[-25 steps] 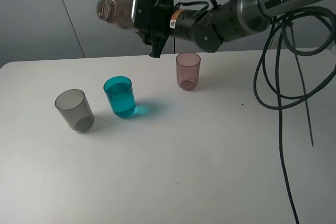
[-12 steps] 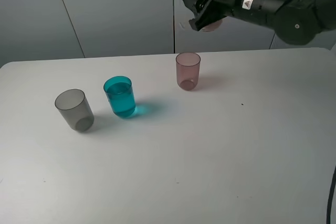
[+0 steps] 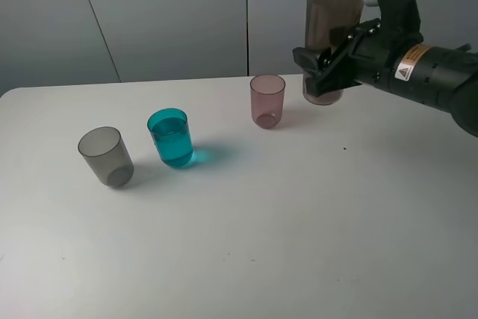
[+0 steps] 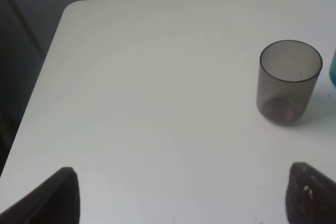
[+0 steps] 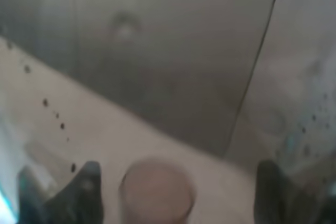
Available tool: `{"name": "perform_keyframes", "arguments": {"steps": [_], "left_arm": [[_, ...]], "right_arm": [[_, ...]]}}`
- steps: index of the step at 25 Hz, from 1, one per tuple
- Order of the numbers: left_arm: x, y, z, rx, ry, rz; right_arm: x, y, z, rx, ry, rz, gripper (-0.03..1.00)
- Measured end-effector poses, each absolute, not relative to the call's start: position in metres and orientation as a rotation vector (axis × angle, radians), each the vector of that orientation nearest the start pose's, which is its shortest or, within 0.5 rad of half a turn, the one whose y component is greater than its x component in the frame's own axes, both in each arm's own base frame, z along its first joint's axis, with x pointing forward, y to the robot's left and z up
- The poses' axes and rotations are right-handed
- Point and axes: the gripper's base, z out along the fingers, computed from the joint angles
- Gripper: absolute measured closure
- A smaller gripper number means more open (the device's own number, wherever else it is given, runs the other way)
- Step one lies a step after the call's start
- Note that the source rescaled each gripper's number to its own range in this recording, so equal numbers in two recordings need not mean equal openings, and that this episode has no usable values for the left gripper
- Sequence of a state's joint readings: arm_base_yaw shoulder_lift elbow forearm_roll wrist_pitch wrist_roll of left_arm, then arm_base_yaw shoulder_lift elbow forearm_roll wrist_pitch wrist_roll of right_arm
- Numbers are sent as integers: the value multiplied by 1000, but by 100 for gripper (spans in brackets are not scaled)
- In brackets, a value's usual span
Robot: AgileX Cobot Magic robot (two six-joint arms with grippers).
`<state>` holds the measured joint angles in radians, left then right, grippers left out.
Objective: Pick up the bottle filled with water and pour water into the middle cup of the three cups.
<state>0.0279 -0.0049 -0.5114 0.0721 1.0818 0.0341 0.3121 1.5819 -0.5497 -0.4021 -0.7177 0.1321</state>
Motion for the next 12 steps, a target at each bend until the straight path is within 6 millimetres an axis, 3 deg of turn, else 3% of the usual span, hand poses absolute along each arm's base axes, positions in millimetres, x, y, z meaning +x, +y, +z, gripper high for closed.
{"name": "perform_keyframes", "arguments": {"steps": [5,12], "left_arm": [[-8,6,279,1,2049,125],[-8,6,279,1,2049,125]], "right_arm": [[256,114,176,-715,1771,379,93],[257,122,141,-766,1830,482,93]]}}
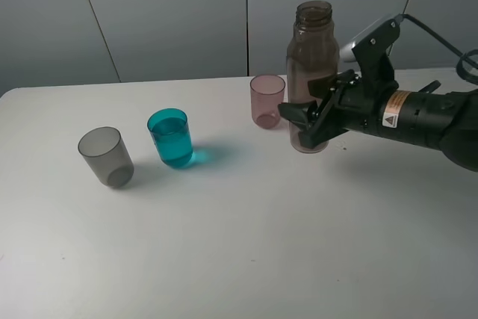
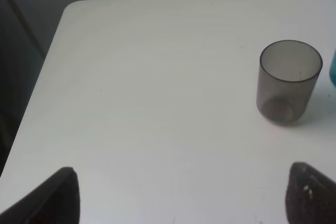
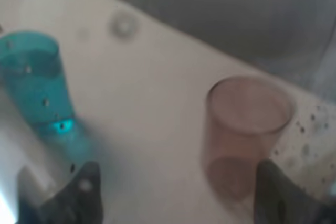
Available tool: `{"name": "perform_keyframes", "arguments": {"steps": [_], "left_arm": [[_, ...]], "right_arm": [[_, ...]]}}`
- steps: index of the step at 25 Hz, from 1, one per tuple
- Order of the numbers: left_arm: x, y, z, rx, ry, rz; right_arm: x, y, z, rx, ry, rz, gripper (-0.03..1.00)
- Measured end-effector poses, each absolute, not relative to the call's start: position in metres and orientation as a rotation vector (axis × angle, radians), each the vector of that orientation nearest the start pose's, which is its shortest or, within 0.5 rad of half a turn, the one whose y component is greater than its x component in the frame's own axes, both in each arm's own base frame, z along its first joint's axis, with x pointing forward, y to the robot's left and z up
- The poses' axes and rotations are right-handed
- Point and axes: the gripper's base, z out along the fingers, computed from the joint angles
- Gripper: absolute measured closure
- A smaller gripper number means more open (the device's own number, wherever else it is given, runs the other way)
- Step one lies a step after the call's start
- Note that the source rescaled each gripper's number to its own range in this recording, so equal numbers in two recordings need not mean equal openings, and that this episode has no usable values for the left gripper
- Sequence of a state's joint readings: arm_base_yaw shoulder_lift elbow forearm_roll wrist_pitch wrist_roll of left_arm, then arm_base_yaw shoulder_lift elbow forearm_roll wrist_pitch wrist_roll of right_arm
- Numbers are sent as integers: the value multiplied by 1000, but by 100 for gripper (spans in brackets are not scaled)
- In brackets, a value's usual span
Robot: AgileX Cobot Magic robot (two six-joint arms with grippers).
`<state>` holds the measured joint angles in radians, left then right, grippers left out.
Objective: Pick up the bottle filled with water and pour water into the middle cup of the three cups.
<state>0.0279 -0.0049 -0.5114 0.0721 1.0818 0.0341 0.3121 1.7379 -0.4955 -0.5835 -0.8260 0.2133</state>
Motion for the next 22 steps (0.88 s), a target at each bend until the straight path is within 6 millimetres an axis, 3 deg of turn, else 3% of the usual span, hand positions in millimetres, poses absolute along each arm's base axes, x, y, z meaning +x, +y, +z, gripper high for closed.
{"name": "perform_keyframes", "arguments": {"steps": [5,11,22], "left_arm": [[-8,6,279,1,2049,125],[-8,6,279,1,2049,125],[-8,6,279,1,2049,125]], "right_arm": [[260,128,121,-755,1775,573,93],[262,132,94,-831,1741,566,93],[274,142,72,-922,1700,609,93]]}}
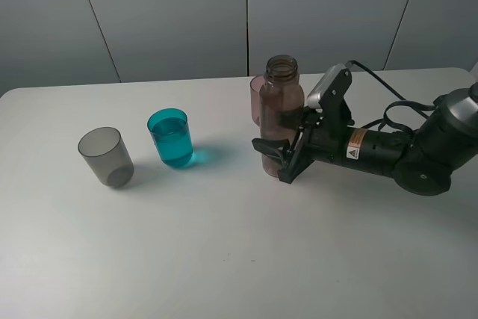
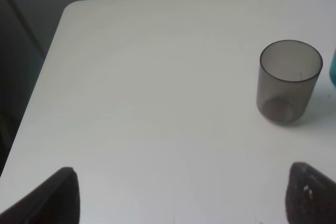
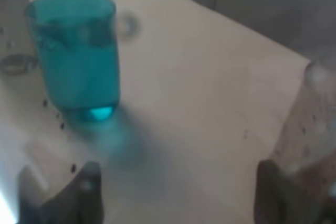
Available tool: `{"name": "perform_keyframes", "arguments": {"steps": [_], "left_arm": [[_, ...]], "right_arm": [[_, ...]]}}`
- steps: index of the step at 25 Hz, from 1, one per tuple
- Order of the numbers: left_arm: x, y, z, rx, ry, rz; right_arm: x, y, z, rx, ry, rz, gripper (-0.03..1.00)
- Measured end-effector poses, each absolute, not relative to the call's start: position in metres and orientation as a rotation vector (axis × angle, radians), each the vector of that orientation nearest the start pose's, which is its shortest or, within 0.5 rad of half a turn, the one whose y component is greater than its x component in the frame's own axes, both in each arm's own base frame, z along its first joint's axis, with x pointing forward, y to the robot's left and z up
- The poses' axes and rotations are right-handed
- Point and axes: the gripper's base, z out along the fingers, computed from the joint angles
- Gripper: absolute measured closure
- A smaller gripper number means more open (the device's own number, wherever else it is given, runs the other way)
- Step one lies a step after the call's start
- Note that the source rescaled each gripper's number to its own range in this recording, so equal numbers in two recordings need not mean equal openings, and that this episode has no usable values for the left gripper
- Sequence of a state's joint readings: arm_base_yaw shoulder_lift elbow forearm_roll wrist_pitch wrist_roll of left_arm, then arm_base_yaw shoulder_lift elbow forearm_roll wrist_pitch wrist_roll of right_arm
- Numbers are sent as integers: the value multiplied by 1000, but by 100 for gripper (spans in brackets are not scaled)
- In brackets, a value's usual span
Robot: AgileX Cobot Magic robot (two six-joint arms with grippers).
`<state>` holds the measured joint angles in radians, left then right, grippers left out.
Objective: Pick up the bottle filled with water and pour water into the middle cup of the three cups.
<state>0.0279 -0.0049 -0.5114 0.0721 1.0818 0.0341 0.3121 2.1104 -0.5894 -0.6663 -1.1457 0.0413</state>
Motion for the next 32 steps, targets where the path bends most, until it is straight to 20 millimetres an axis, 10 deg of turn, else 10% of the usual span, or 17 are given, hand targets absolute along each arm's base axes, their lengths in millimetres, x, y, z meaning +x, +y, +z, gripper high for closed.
{"name": "perform_keyframes", "arguments": {"steps": [26,32], "left_arm": [[-8,6,279,-3,2049,122],[-8,6,279,-3,2049,122]], "right_arm": [[273,143,67,-960,1715,606,93],[273,143,67,-938,1730,623,5]]}}
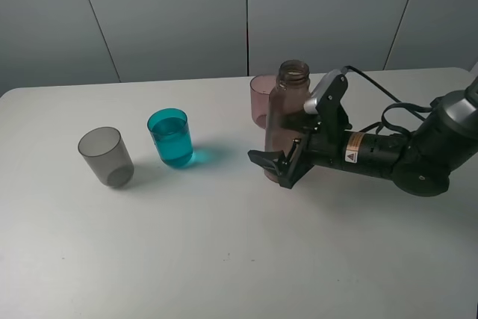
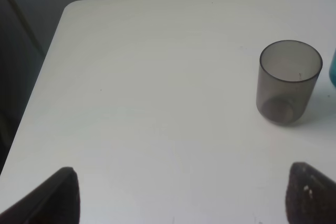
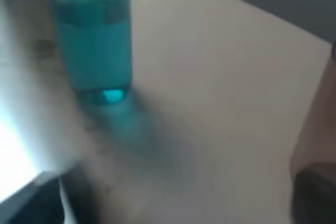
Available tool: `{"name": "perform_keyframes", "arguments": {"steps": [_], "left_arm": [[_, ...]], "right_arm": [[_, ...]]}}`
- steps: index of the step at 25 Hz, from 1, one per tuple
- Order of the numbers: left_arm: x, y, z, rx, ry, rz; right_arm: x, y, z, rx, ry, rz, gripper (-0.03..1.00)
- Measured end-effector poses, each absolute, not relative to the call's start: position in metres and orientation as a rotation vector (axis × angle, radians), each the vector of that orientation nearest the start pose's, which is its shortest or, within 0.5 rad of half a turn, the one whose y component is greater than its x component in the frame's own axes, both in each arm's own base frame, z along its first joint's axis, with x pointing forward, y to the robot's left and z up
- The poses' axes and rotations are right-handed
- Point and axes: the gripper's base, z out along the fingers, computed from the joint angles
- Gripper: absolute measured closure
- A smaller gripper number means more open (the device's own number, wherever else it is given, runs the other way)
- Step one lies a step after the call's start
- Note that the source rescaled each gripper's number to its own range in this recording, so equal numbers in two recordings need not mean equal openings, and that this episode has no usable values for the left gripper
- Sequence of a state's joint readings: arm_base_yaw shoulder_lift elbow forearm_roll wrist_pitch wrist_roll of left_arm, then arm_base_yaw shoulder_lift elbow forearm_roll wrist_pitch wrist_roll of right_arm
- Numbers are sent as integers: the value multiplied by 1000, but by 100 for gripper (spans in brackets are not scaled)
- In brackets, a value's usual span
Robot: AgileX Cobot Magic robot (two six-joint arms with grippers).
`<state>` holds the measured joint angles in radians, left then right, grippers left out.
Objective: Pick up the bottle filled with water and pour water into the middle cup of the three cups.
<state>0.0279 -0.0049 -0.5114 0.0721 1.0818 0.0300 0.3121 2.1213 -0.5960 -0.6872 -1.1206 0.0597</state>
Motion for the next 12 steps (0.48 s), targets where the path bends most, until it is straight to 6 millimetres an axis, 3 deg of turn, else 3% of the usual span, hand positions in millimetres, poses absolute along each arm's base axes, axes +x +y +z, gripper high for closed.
{"name": "perform_keyframes", "arguments": {"steps": [2,12], "left_arm": [[-8,6,279,-3,2049,122],[-8,6,279,-3,2049,122]], "right_arm": [[273,143,67,-934,1733,626,-2],[262,133,76,-885,1800,565,-3]]}}
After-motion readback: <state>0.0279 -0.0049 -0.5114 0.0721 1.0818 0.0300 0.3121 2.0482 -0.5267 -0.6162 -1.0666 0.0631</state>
